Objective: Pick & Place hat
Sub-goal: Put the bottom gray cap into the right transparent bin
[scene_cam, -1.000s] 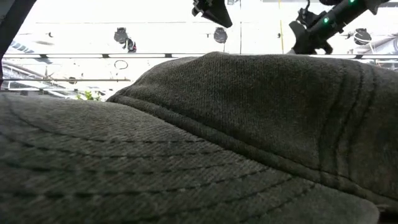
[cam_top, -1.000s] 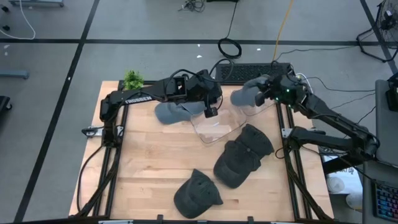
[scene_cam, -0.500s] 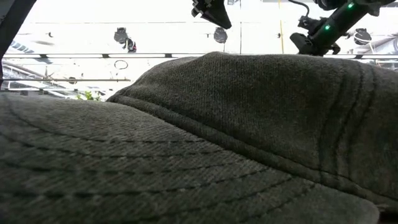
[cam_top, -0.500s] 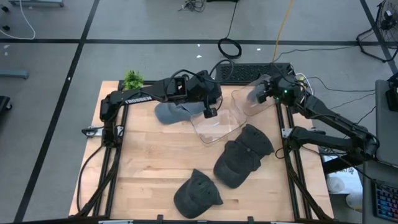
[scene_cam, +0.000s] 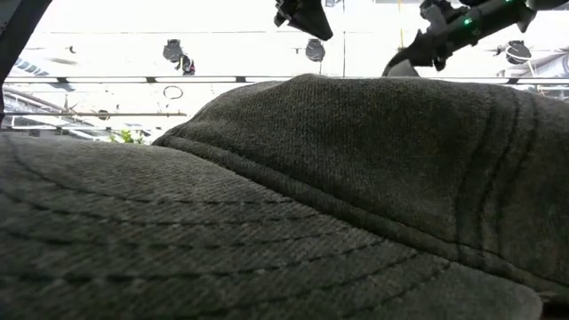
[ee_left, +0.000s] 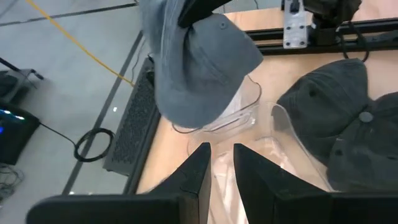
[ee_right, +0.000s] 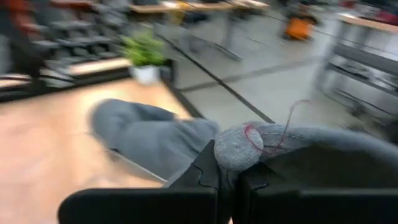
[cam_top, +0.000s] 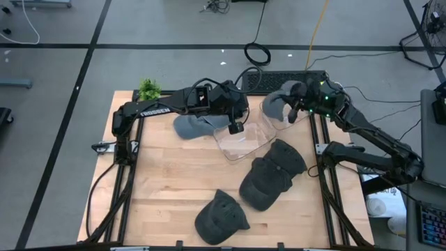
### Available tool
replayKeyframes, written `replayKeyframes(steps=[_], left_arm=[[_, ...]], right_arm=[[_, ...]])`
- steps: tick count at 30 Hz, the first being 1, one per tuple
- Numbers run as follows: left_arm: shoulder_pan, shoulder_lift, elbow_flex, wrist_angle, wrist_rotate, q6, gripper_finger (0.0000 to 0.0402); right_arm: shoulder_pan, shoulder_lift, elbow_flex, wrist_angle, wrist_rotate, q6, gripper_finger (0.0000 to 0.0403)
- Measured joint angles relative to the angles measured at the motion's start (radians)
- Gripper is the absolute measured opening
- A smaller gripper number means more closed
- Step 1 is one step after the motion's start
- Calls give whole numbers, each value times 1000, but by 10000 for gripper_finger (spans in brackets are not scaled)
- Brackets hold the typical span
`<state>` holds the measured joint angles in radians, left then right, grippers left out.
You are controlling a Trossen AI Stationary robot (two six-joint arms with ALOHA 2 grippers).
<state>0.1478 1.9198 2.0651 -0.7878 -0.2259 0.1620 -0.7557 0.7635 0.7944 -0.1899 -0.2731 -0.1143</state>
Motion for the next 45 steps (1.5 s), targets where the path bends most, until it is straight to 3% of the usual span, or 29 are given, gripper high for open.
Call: replayKeyframes(steps=[4, 10, 17, 23, 28, 31, 37, 45], left_arm=[[2, 0, 0, -15, 0, -16, 79], [2, 0, 0, -28, 0, -20, 79], [1, 0, 0, -33, 0, -27, 79], [1, 0, 0, -33, 0, -27, 79], [2, 0, 0, -32, 0, -30, 79], [2, 0, 0, -32, 0, -30, 79], [2, 0, 0, -26, 0, -29, 79], [2, 0, 0, -24, 0, -29, 79]], right_arm=[[-92, 0, 0, 23, -231, -57, 0], [-258, 31, 0, -50, -362, -66, 0], [-292, 60, 0, -44, -322, -71, 0], [-292, 40, 0, -110, -300, -191, 0], [-284, -3, 0, -132, -117, -248, 0], [-272, -51, 0, -120, -64, -257, 0], [-222, -128, 0, -123, -74, -266, 0], [-162, -66, 0, -376, -94, -356, 0]])
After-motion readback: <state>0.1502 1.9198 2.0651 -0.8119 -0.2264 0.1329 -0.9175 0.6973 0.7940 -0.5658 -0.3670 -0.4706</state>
